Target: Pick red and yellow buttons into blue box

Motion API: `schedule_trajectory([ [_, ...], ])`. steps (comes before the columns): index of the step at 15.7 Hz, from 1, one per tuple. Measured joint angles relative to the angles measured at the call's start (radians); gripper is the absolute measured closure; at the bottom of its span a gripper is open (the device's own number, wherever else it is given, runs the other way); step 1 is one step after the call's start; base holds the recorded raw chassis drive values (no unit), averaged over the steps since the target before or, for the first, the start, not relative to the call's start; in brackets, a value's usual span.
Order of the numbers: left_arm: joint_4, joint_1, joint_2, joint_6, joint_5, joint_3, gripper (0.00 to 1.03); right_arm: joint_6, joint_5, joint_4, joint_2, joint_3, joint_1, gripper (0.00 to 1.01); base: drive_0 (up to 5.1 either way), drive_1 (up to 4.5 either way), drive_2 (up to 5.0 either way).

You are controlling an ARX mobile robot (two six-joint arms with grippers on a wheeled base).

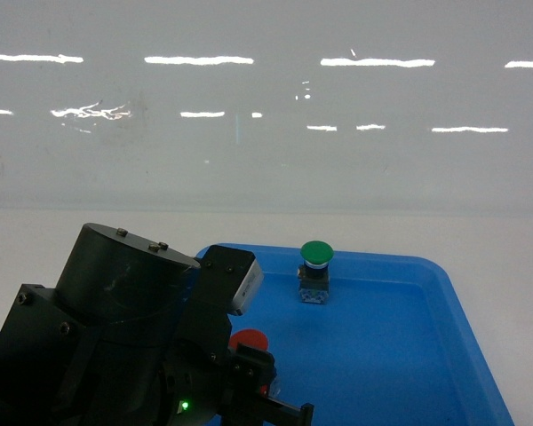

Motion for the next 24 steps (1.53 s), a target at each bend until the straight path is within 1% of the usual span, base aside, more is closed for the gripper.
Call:
schedule_trajectory([
  [2, -0.014, -0.004, -0.014, 0.000, -0.009, -0.006, 0.79, 0.000, 0.000, 0.000, 0.000, 0.000, 0.000, 0.72, 0.0, 0.00, 0.0],
  [4, -0.024, -0.007, -0.070, 0.011, -0.035, -0.017, 0.79, 0.000, 0.000, 0.000, 0.000, 0.000, 0.000, 0.72, 0.0, 0.00, 0.0],
  [5, -0.010, 0.000, -0.113, 0.032, -0.069, -0.018, 0.79, 0.000, 0.000, 0.000, 0.000, 0.000, 0.000, 0.72, 0.0, 0.00, 0.0],
  [6, -0.004, 0.021, -0.159, 0.057, -0.108, -0.018, 0.79, 0.000, 0.000, 0.000, 0.000, 0.000, 0.000, 0.72, 0.0, 0.00, 0.0],
  [9, 0.034, 0.081, -0.213, 0.129, -0.193, -0.021, 0.79, 0.000, 0.000, 0.000, 0.000, 0.000, 0.000, 0.72, 0.0, 0.00, 0.0],
  [10, 0.042, 0.108, -0.234, 0.148, -0.211, -0.023, 0.79, 0.000, 0.000, 0.000, 0.000, 0.000, 0.000, 0.72, 0.0, 0.00, 0.0],
  [11, 0.054, 0.150, -0.270, 0.159, -0.232, -0.034, 0.79, 0.000, 0.000, 0.000, 0.000, 0.000, 0.000, 0.72, 0.0, 0.00, 0.0],
  [12, 0.077, 0.211, -0.332, 0.173, -0.233, -0.062, 0.79, 0.000, 0.000, 0.000, 0.000, 0.000, 0.000, 0.72, 0.0, 0.00, 0.0],
  [14, 0.133, 0.311, -0.441, 0.200, -0.256, -0.138, 0.79, 0.000, 0.000, 0.000, 0.000, 0.000, 0.000, 0.72, 0.0, 0.00, 0.0],
  [15, 0.136, 0.370, -0.497, 0.211, -0.261, -0.180, 0.79, 0.000, 0.000, 0.000, 0.000, 0.000, 0.000, 0.72, 0.0, 0.00, 0.0],
  [17, 0.119, 0.419, -0.574, 0.211, -0.248, -0.232, 0.79, 0.000, 0.000, 0.000, 0.000, 0.000, 0.000, 0.72, 0.0, 0.00, 0.0],
  [18, 0.124, 0.431, -0.623, 0.210, -0.248, -0.261, 0.79, 0.000, 0.000, 0.000, 0.000, 0.000, 0.000, 0.72, 0.0, 0.00, 0.0],
  [19, 0.092, 0.433, -0.685, 0.203, -0.236, -0.281, 0.79, 0.000, 0.000, 0.000, 0.000, 0.000, 0.000, 0.72, 0.0, 0.00, 0.0],
  [20, 0.062, 0.422, -0.770, 0.197, -0.229, -0.315, 0.79, 0.000, 0.000, 0.000, 0.000, 0.000, 0.000, 0.72, 0.0, 0.00, 0.0],
  [22, -0.038, 0.370, -0.926, 0.155, -0.233, -0.360, 0.79, 0.000, 0.000, 0.000, 0.000, 0.000, 0.000, 0.72, 0.0, 0.00, 0.0],
  [23, -0.058, 0.345, -0.971, 0.148, -0.250, -0.372, 0.79, 0.000, 0.000, 0.000, 0.000, 0.000, 0.000, 0.72, 0.0, 0.00, 0.0],
  [24, -0.088, 0.320, -1.012, 0.148, -0.254, -0.376, 0.79, 0.000, 0.000, 0.000, 0.000, 0.000, 0.000, 0.72, 0.0, 0.00, 0.0],
])
